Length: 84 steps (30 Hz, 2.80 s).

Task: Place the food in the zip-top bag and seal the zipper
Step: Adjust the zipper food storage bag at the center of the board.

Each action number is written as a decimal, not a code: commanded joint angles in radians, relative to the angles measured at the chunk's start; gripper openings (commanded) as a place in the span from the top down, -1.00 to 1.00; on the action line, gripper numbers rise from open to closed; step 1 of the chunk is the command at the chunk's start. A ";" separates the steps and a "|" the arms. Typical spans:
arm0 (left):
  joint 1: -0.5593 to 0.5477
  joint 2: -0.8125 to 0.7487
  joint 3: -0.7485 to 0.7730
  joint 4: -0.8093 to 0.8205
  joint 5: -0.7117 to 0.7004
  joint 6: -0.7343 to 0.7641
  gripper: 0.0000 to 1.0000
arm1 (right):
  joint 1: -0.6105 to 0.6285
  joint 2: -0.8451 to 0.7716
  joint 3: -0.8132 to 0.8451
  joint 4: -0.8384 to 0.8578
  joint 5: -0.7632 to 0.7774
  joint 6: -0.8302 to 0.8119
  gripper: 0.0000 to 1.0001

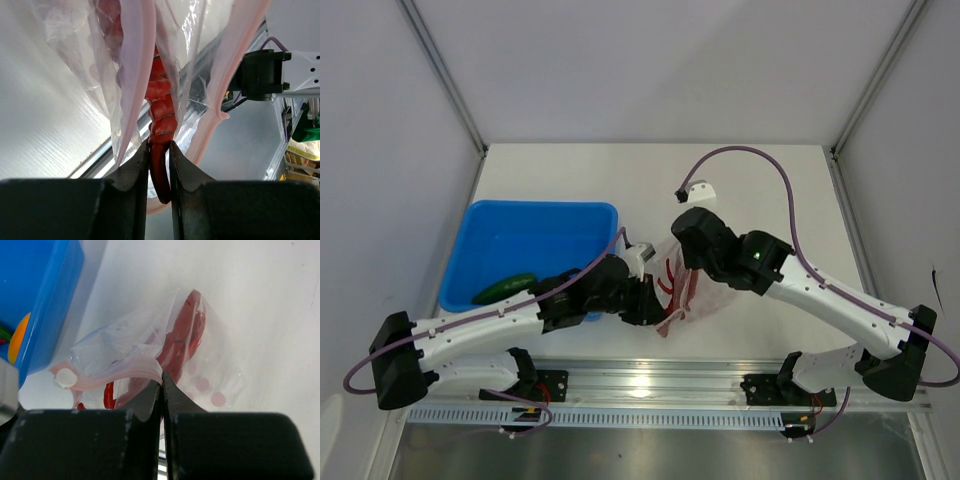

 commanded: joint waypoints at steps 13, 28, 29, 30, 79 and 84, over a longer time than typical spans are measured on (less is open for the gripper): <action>-0.006 0.168 0.185 -0.044 0.043 0.040 0.93 | 0.034 -0.020 0.047 0.018 0.005 -0.034 1.00; 0.001 -0.242 0.051 0.033 -0.214 0.121 -0.99 | 0.013 -0.086 0.024 -0.019 -0.001 -0.012 1.00; 0.001 -0.267 0.035 0.022 -0.236 0.117 -0.99 | 0.012 -0.088 0.026 -0.022 -0.001 -0.011 1.00; 0.003 -0.287 0.017 0.014 -0.263 0.112 -0.99 | 0.012 -0.092 0.027 -0.030 -0.001 -0.008 1.00; 0.116 0.287 0.705 -0.132 0.166 0.192 0.99 | -0.118 -0.301 0.038 -0.186 0.058 0.083 1.00; 0.129 0.311 0.725 -0.112 0.258 0.186 0.99 | -0.198 -0.256 -0.077 -0.171 -0.049 0.094 1.00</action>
